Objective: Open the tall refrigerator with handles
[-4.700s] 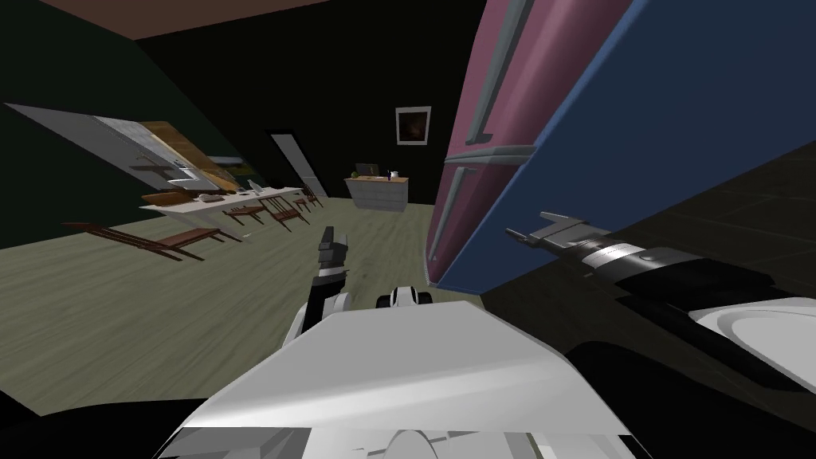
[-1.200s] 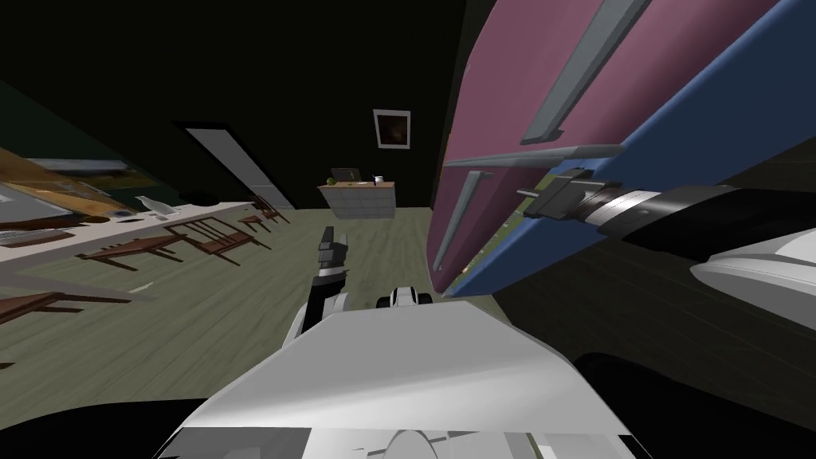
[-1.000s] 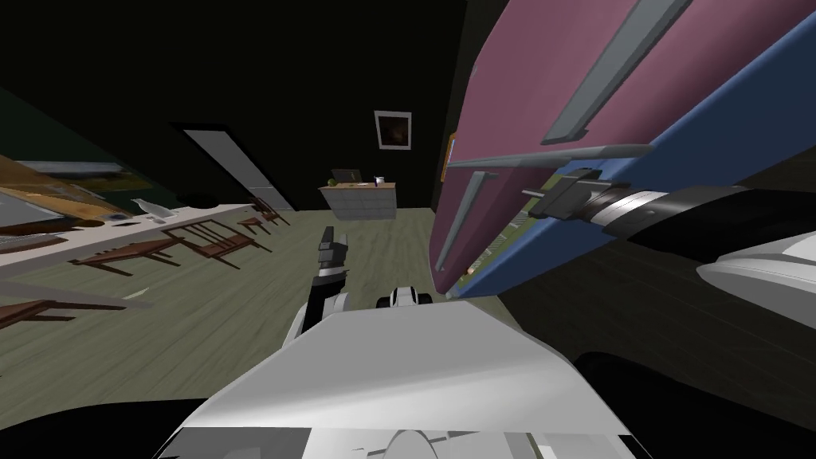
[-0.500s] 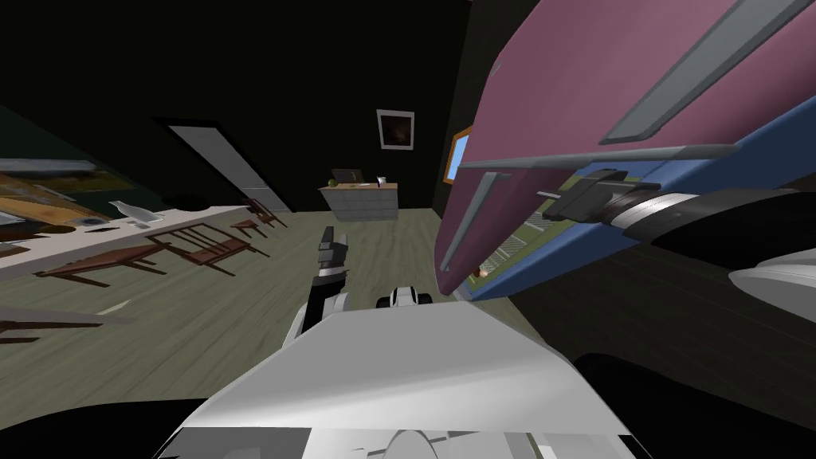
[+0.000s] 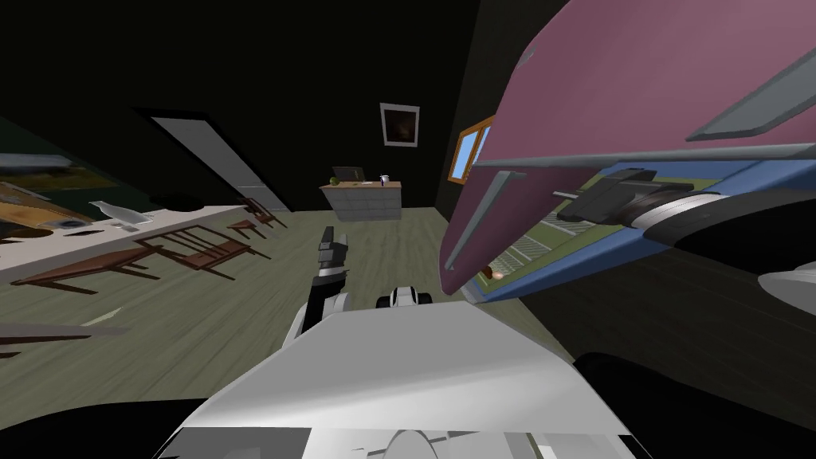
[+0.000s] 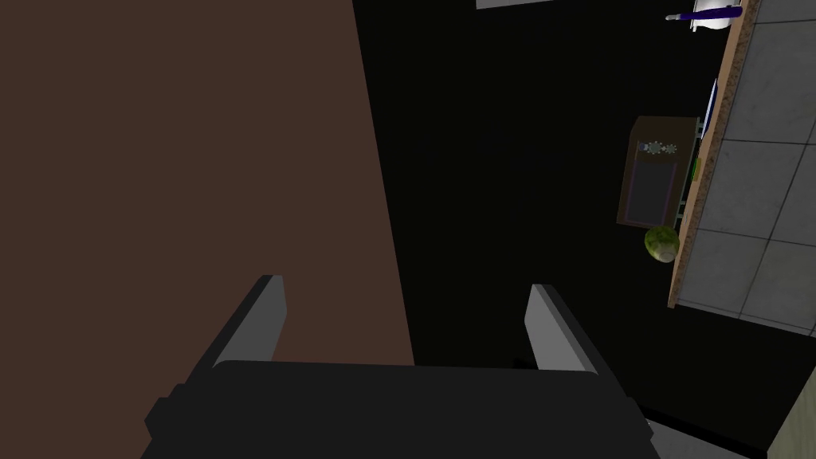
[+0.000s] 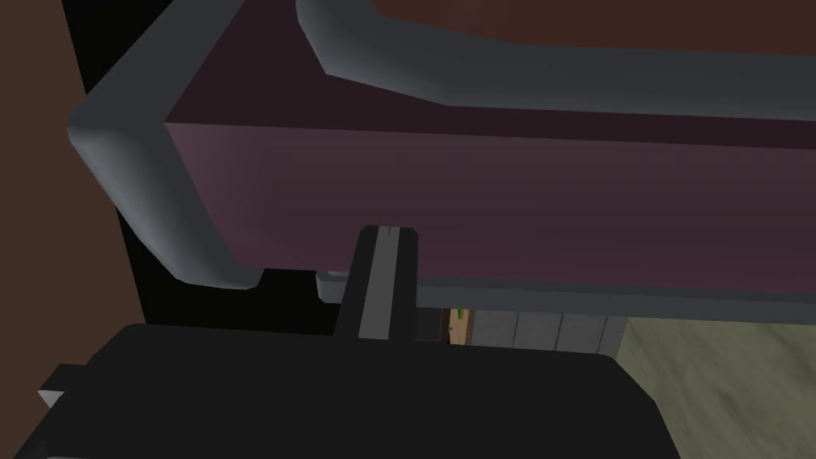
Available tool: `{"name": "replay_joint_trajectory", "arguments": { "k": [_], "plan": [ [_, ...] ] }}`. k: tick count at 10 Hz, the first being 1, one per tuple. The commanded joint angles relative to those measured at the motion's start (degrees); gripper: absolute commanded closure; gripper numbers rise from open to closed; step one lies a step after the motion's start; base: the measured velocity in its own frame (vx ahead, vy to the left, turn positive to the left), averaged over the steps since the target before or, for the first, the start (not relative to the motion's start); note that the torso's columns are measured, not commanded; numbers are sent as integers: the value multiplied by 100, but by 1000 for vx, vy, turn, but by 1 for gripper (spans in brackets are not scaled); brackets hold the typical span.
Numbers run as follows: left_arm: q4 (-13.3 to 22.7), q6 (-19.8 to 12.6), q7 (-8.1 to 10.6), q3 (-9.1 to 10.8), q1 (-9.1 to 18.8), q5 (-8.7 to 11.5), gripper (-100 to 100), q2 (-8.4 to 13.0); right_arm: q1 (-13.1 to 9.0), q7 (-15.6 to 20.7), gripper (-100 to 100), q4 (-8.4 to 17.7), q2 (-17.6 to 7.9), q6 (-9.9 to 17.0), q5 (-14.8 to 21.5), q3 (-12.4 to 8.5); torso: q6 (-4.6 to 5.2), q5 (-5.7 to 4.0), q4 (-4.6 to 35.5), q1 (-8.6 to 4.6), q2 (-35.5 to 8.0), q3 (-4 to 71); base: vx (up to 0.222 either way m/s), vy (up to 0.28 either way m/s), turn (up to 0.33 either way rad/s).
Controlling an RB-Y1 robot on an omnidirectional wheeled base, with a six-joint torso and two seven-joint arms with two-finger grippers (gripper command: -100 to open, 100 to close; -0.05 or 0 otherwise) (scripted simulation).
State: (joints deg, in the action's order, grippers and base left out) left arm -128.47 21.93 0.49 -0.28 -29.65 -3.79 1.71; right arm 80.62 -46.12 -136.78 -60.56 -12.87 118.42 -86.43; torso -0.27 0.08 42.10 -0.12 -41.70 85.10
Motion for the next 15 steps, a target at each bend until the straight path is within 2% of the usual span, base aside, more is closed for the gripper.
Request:
{"name": "replay_joint_trajectory", "arguments": {
  "k": [1,6,7,8,9,10,11,12,13,14,15],
  "plan": [
    [0,0,0,1,1,0,0,1,14,-12,-100,104,-18,-101,-45,-155,6,-8,9,-34,-29,-21,70,113,-4],
    [0,0,0,2,0,0,0,2,33,-48,-100,312,-65,-274,-127,-474,-36,44,-5,25,49,54,101,108,-6],
    [0,0,0,2,0,0,0,2,37,-58,-100,370,-79,-322,-151,-563,-30,19,-24,12,65,53,110,79,2],
    [0,0,0,2,0,0,0,2,39,-61,-100,392,-84,-339,-159,-595,-40,10,-32,-11,84,73,93,99,-3],
    [0,0,0,2,0,0,0,2,38,-79,-100,310,-71,-378,-131,-498,-43,12,-37,-23,98,90,10,56,-62],
    [0,0,0,2,1,0,0,2,109,-137,-100,353,-136,-497,-164,-663,-37,3,-34,-36,78,75,26,31,-61],
    [0,0,0,2,1,0,0,2,123,-153,-100,368,-154,-526,-170,-707,-34,3,-28,-44,78,72,64,13,-19],
    [0,0,0,3,1,0,0,3,116,-148,-100,299,-143,-536,-156,-622,-43,5,-35,-43,94,85,-2,17,-58],
    [0,0,0,3,1,0,0,3,69,-89,100,311,-82,-411,-149,-531,-37,-1,-37,-35,85,78,-51,-2,48],
    [0,0,0,2,2,0,0,3,94,-130,100,283,-96,-500,-155,-574,-21,-16,-32,-33,57,45,-40,3,-18],
    [0,0,0,3,1,0,0,3,150,-132,-100,289,-89,-515,-115,-628,-12,-24,-27,-34,44,29,72,68,-37]
  ]
}}
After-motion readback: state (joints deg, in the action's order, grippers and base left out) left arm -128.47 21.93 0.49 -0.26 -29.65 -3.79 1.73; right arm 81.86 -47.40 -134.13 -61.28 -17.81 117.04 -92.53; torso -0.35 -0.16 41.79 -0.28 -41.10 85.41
